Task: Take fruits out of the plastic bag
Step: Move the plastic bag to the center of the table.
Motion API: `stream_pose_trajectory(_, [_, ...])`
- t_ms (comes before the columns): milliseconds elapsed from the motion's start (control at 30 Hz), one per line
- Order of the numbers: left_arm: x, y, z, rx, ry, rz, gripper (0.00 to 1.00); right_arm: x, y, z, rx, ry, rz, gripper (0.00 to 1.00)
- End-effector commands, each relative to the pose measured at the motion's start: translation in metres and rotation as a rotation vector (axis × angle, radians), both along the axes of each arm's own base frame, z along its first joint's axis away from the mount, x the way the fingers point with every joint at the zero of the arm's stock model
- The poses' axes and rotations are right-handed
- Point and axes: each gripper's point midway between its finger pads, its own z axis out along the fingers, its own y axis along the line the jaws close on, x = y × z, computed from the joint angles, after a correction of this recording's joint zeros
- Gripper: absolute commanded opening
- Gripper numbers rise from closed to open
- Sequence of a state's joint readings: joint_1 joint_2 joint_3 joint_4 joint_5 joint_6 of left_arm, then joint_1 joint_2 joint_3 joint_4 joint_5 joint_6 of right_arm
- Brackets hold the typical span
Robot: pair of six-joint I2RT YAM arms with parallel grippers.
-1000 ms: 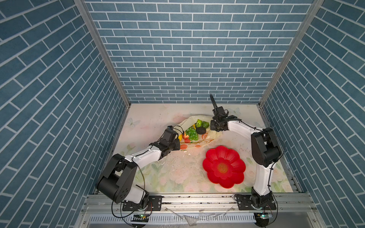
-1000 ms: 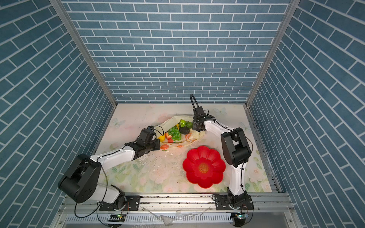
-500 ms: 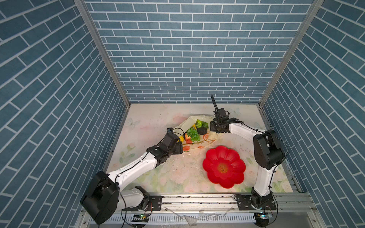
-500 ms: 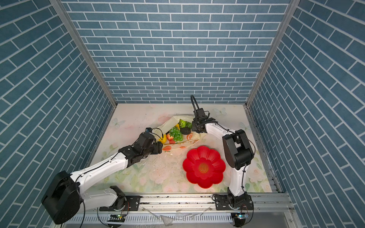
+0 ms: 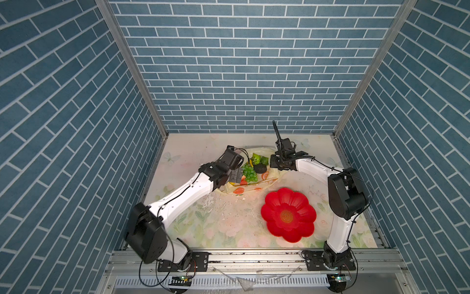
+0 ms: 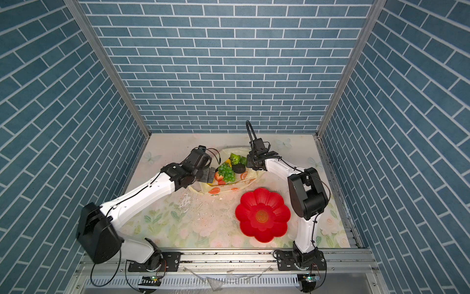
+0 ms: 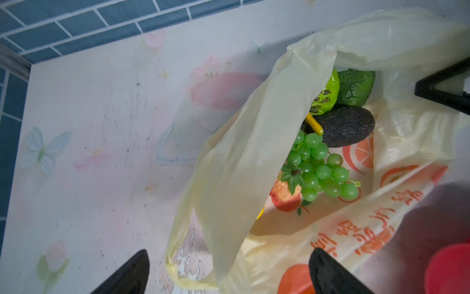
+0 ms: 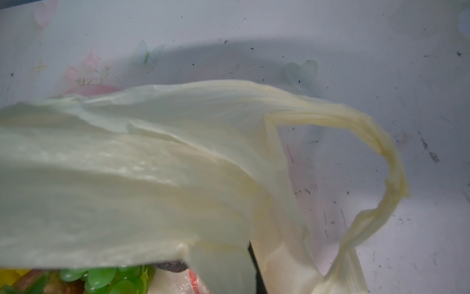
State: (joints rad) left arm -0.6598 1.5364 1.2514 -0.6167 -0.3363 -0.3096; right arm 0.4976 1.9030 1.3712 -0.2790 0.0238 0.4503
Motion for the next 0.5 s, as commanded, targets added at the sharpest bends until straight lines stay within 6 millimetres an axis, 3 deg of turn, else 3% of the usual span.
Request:
stream_pose_trajectory(0, [0.007, 0.004, -0.028, 0.183, 0.09, -0.04, 0.99, -0.006, 0.006, 0.015, 0.052, -0.014, -0.008, 0.0])
stream_pose_trajectory(167, [0.03, -0.001, -0.044, 0.259, 0.11, -0.011, 0.98, -0.007, 0.01, 0.017, 0.057, -0.014, 0.003, 0.0])
stream_pose_trajectory(367, [0.045, 0.009, -0.055, 0.207, 0.119, 0.051, 0.74, -0.007, 0.011, 0.015, 0.053, -0.011, 0.003, 0.0])
stream_pose_trajectory(467, [0.048, 0.018, -0.062, 0.176, 0.132, 0.087, 0.57, -0.005, 0.012, 0.013, 0.052, -0.007, 0.004, 0.0])
